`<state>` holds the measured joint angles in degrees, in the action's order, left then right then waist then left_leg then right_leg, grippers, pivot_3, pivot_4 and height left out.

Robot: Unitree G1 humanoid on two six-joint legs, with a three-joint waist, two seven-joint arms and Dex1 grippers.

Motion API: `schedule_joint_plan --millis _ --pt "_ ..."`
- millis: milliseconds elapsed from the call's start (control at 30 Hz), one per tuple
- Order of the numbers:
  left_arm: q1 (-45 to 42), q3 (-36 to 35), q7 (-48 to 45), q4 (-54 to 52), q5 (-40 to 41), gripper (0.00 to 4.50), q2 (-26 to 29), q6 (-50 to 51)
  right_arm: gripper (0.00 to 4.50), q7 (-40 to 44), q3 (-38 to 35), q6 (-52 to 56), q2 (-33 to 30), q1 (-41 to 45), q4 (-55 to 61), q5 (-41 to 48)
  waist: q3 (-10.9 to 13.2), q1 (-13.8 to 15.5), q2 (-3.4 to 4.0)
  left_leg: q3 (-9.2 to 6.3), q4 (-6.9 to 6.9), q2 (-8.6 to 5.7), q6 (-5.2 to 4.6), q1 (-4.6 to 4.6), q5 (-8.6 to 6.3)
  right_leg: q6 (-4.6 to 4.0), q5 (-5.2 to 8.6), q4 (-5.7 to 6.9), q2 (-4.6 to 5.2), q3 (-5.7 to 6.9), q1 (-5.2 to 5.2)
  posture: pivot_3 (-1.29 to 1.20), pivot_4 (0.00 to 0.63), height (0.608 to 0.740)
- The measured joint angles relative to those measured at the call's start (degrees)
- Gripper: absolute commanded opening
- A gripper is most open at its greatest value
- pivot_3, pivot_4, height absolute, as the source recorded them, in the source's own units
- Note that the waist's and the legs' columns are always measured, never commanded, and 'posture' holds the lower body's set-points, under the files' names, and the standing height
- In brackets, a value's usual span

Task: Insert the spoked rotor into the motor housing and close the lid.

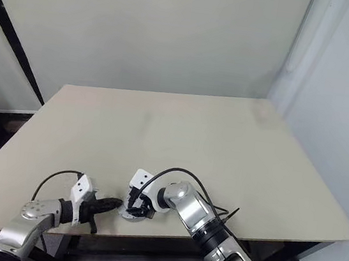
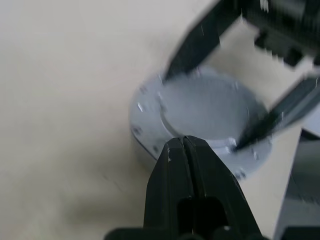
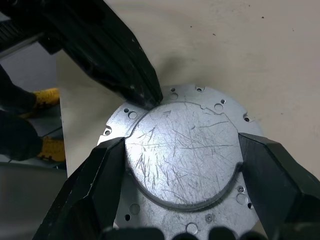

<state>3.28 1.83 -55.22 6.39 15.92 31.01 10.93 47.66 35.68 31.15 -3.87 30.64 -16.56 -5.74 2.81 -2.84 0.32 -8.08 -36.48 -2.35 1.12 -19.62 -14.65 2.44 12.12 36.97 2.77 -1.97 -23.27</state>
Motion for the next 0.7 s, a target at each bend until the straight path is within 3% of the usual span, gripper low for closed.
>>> schedule_joint_plan --millis 333,700 --pt "-1.18 1.7 0.14 0.12 -2.05 0.0 0.19 0.6 3.27 -0.26 0.33 -0.61 -0.6 0.0 -0.12 -0.15 -0.16 0.04 0.3 -0.03 -0.14 -0.11 0.0 0.01 0.0 -0.1 0.08 -0.01 0.08 -0.02 0.13 0.0 0.0 0.74" --pt "-0.98 2.27 -0.66 -2.04 -1.86 0.0 0.7 4.17 3.27 1.37 3.69 -9.46 -3.85 1.28 -0.88 -2.45 -0.21 0.4 0.61 -0.21 -0.2 -0.3 -0.03 0.03 0.02 -0.07 0.11 -0.17 0.19 0.0 0.39 0.0 0.0 0.74"
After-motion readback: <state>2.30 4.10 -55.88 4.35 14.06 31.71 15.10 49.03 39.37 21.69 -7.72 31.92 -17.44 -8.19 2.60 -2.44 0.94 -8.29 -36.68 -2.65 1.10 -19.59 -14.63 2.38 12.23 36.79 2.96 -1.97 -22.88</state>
